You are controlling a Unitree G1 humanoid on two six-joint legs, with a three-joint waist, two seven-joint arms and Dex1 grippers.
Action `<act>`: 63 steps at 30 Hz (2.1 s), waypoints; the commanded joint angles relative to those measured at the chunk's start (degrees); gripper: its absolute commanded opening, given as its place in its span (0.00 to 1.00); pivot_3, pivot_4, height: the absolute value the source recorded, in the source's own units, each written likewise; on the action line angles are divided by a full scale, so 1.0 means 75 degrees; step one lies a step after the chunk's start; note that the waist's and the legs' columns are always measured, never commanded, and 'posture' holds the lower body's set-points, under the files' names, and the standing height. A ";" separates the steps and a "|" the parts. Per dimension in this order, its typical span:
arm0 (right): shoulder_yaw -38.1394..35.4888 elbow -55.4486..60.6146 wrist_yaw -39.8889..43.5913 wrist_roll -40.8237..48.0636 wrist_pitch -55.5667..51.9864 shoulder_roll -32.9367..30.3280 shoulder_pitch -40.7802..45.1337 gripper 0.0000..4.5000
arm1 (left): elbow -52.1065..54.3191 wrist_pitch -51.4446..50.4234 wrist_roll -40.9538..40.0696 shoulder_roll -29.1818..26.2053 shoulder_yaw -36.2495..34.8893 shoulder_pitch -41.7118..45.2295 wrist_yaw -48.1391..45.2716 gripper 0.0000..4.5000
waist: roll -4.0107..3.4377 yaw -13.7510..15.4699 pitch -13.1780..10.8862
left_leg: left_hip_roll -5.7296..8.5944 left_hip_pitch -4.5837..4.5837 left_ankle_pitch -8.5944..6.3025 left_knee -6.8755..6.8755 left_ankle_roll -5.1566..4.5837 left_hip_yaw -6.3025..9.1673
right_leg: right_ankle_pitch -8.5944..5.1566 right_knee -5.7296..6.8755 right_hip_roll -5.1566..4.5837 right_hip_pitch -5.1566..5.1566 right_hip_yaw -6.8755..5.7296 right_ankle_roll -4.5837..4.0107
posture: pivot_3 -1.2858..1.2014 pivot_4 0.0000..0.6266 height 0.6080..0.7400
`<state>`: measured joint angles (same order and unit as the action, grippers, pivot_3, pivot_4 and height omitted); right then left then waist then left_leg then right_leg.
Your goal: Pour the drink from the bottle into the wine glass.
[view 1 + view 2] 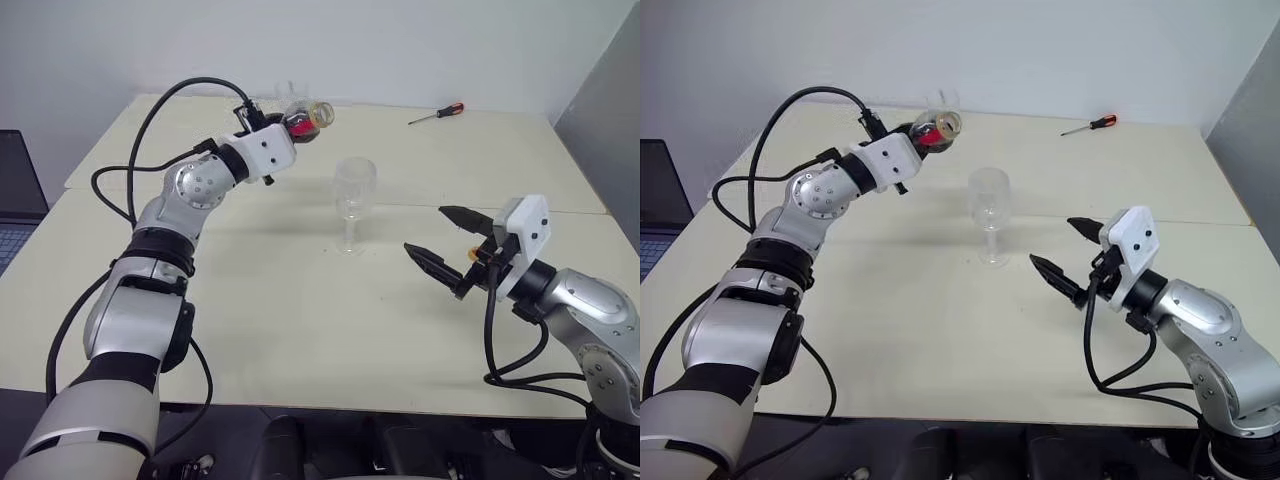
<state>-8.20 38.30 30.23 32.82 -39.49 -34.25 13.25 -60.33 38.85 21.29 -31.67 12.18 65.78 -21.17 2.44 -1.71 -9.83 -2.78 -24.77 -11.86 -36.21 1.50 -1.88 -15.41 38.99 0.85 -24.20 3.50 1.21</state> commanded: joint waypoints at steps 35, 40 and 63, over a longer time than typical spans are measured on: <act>0.0317 -0.0005 -0.0005 -0.0349 0.0235 -0.0058 0.0599 1.00 | -0.0234 0.1049 0.1112 -0.0209 0.0594 0.0828 0.0827 0.17 | 0.0000 0.0008 0.0000 | 0.0000 -0.0008 0.0000 -0.0086 -0.0001 0.0001 | 0.0022 0.0029 -0.0002 0.0017 0.0002 0.0003 | 0.52 0.24 1.00; 0.0343 -0.0011 -0.0024 -0.0364 0.0227 -0.0046 0.0621 1.00 | -0.0296 0.1130 0.1200 -0.0237 0.0686 0.0928 0.0926 0.17 | 0.0000 0.0005 0.0000 | 0.0001 -0.0008 -0.0001 -0.0093 -0.0001 0.0000 | 0.0024 0.0029 -0.0002 0.0019 0.0005 0.0008 | 0.52 0.24 1.00; 0.0363 0.0052 -0.0071 -0.0356 0.0154 -0.0116 0.0639 1.00 | -0.0467 0.1195 0.1638 -0.0448 0.1065 0.1089 0.1080 0.17 | 0.0000 0.0005 0.0000 | 0.0001 -0.0008 0.0000 -0.0096 -0.0001 -0.0001 | 0.0025 0.0035 -0.0002 0.0018 0.0006 0.0007 | 0.52 0.24 1.00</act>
<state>-4.81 37.28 29.88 30.29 -39.15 -34.67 17.01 -64.69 46.80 33.35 -33.93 20.25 70.96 -14.78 2.44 -1.68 -9.82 -2.77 -24.83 -11.87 -36.92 1.50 -1.89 -15.23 39.25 0.84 -24.07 3.55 1.27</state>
